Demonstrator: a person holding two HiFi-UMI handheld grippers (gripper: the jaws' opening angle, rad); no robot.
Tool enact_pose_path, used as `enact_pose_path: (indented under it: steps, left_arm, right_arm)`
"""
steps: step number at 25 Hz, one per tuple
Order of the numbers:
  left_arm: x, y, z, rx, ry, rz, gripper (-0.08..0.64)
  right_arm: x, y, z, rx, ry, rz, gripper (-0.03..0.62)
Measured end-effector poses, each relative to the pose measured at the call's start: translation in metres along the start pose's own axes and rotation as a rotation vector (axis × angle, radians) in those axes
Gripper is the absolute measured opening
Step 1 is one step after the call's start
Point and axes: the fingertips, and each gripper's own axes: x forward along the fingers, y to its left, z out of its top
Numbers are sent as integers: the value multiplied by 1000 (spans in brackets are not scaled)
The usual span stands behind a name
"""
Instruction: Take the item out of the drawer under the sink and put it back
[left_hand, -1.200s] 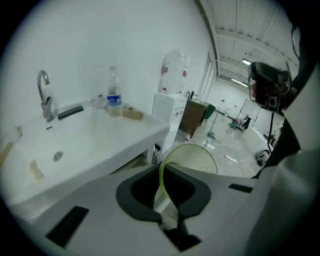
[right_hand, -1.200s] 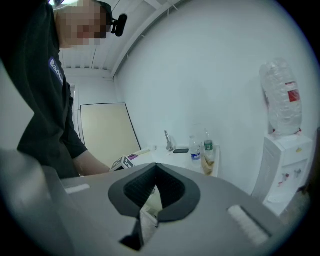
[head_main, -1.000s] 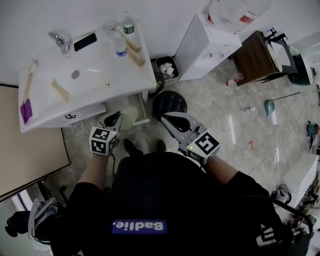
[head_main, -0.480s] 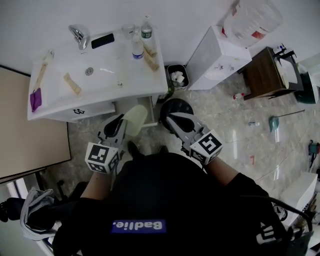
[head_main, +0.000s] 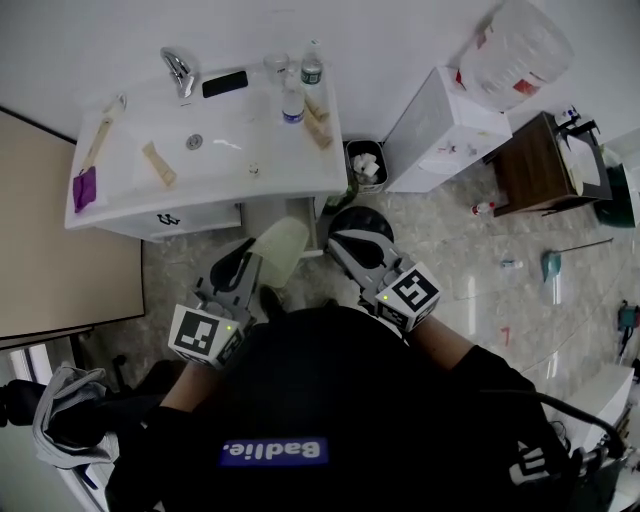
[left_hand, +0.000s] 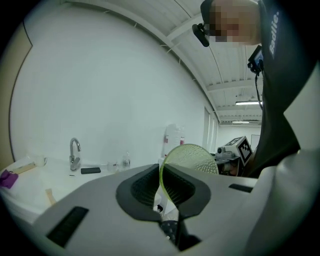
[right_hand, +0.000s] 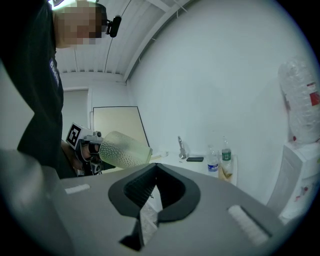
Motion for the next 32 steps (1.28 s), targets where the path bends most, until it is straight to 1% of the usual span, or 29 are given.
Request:
enact_pose_path:
  steps: [11, 13, 16, 20, 26, 32]
  left_arm:
    - [-10, 4, -11, -10, -14, -5, 21]
    - [-10, 4, -10, -10, -25, -5, 23]
    - [-9, 5, -7, -16, -21, 1, 23]
    - [-7, 8, -10, 7, -38, 8, 23]
    - [-3, 8, -20, -16, 11, 4, 23]
    - [8, 27, -46, -5, 51, 25, 23]
  right_arm:
    - [7, 6, -4, -5, 9, 4, 2]
    - [8, 7, -5, -4, 10, 9, 2]
    - [8, 7, -6, -2, 16, 13, 2]
    - [8, 7, -7, -1, 20, 18, 2]
    - [9, 7, -8, 8, 27, 20, 2]
    - [10, 6, -13, 16, 35, 14, 2]
